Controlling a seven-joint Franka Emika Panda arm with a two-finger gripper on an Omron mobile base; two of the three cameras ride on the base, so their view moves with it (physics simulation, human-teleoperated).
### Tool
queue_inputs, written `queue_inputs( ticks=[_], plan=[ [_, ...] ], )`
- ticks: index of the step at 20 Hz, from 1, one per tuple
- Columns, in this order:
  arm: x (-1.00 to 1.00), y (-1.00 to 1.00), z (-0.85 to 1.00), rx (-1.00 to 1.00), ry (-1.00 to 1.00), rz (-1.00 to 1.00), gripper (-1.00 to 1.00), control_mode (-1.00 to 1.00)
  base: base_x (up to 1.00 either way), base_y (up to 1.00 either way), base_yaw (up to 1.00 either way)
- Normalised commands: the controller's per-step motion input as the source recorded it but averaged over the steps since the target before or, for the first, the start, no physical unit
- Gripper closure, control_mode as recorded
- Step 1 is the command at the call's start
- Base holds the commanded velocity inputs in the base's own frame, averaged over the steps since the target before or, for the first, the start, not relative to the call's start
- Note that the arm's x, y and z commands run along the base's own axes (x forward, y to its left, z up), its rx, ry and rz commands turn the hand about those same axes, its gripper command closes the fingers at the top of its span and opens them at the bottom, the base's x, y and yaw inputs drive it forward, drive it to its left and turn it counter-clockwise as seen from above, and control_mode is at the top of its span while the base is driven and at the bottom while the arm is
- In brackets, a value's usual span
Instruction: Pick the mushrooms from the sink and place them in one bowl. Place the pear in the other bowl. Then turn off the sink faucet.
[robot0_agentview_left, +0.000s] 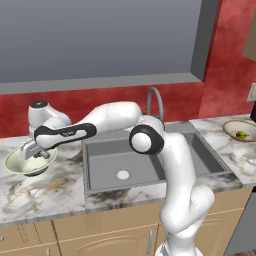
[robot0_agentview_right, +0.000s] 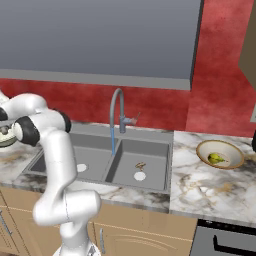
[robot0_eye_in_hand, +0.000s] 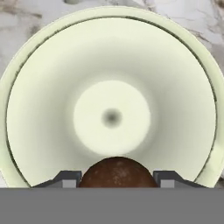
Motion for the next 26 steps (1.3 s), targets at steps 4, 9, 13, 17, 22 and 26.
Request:
queue_inputs(
  ticks=[4,9,13,17,22,26],
  plan=[
    [0.17,0.07,-0.24,-0.02,0.0,0.0,1.0,-1.0,0.0,0.0,0.0],
    [0.14,0.01,-0.34,-0.01,0.0,0.0,1.0,-1.0,0.0,0.0,0.0],
    [0.09,0.04,-0.22,0.0,0.0,0.0,1.0,-1.0,0.0,0.0,0.0],
    [0.09,0.04,-0.2,0.0,0.0,0.0,1.0,-1.0,0.0,0.0,0.0],
    [0.06,0.12,-0.25,-0.02,0.0,0.0,1.0,-1.0,0.0,0.0,0.0],
    [0.08,0.18,-0.14,0.0,0.0,0.0,1.0,-1.0,0.0,0.0,0.0]
  ],
)
